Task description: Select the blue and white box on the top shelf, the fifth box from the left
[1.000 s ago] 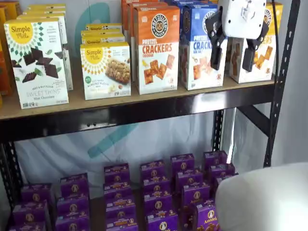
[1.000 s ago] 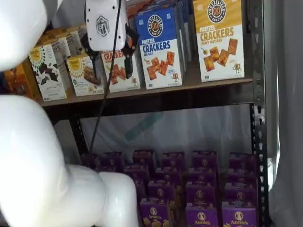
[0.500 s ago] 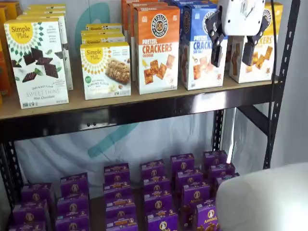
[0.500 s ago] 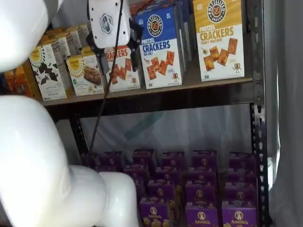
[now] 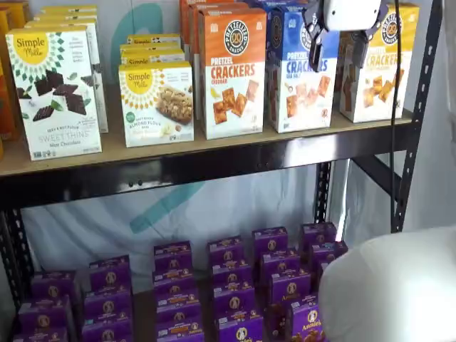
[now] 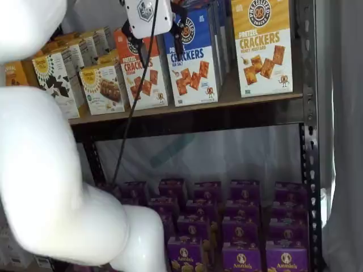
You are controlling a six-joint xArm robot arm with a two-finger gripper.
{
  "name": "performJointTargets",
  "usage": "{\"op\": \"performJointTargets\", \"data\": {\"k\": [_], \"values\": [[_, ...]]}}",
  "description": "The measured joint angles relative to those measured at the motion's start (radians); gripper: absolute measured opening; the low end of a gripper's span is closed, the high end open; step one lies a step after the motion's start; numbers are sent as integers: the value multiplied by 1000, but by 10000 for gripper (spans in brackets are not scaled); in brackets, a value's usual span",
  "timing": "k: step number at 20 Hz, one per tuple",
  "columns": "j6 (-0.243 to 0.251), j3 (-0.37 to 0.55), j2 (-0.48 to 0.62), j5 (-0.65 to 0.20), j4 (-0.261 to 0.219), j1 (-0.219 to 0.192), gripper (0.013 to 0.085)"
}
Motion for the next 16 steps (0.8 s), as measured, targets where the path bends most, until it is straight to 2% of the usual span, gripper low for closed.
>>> {"op": "performJointTargets", "data": {"k": [6,12,16], "values": [[-14,-72,83,-23,-19,-10,850],[-16,-103,130,-57,-31,-11,850],[-28,-95,137,-113,11,-29,850]]}}
